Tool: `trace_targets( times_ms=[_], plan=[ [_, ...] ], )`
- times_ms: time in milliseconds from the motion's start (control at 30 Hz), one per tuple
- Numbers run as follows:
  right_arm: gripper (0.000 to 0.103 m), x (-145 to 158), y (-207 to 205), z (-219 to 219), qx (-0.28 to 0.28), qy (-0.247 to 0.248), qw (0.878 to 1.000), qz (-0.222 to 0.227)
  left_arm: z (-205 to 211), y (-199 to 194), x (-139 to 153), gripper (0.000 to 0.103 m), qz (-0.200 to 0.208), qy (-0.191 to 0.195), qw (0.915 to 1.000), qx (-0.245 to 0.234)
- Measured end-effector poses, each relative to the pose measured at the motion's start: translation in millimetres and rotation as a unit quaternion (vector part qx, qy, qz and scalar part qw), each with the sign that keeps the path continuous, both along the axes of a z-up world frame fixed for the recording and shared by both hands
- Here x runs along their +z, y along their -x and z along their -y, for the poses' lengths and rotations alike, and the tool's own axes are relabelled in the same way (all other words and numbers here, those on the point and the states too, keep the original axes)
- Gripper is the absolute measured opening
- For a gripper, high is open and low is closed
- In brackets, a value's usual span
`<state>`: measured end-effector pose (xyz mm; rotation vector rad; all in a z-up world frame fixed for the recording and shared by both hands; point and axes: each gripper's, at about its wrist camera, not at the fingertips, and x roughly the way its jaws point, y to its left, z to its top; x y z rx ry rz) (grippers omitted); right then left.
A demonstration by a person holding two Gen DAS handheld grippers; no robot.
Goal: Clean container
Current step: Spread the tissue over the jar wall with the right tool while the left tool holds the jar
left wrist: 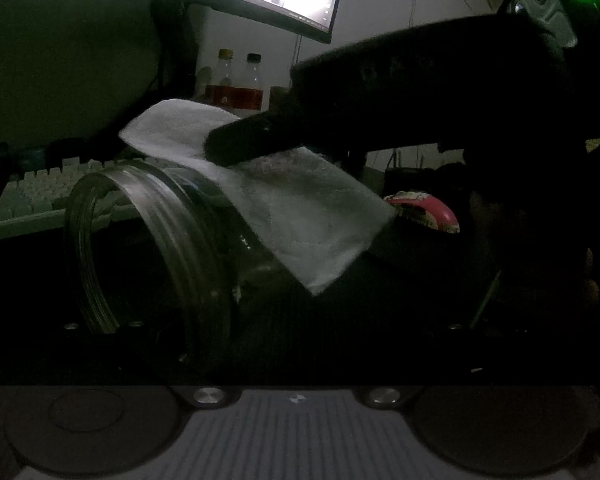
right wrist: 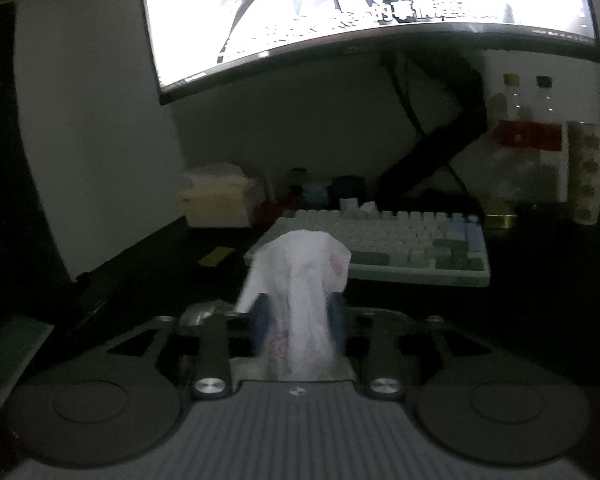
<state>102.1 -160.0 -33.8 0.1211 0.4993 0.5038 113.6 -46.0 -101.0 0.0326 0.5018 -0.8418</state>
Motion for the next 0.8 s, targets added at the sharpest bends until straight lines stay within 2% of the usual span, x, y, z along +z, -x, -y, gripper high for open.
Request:
trace_targets(
  times_ms=[33,100,200,333,367,400,433,633,767,800],
  plan=[
    [0.054,-1,2,-1,0.003,0.001,1.000,0.004,0,0,0,0.103,0.000,0.001,1.0000,-0.001],
    [0.055,-2,5,-3,0.006,0.006,1.000,0.011,-1,0,0,0.103,0.000,0.000,1.0000,-0.002],
    [0.064,-2,4,-3,0.008,0.002,1.000,0.007,-1,0,0,0.103,0.000,0.000,1.0000,-0.002],
    [0.070,-1,-1,-1,0.005,-0.005,1.000,-0.006,-2,-2,1,0.103,0.000,0.000,1.0000,-0.002],
    [0.074,0,-2,-1,0.005,-0.001,1.000,-0.008,-2,-2,1,0.103,0.000,-0.001,1.0000,-0.003],
    [0.086,1,-4,-1,0.001,0.004,1.000,-0.010,-2,-2,1,0.103,0.000,-0.001,1.0000,-0.003],
    [0.092,2,-5,0,-0.001,0.006,1.000,-0.010,-2,-2,1,0.103,0.001,-0.001,1.0000,-0.004],
    [0.095,14,1,7,-0.002,-0.011,1.000,0.020,-5,-5,1,0.103,-0.001,0.001,1.0000,-0.006],
    [0.096,19,1,6,-0.010,0.012,0.999,0.032,-7,-7,1,0.103,-0.001,0.000,1.0000,-0.007],
    [0.099,19,1,4,-0.014,0.020,0.999,0.035,-7,-7,1,0.103,0.000,0.000,1.0000,-0.007]
  ],
)
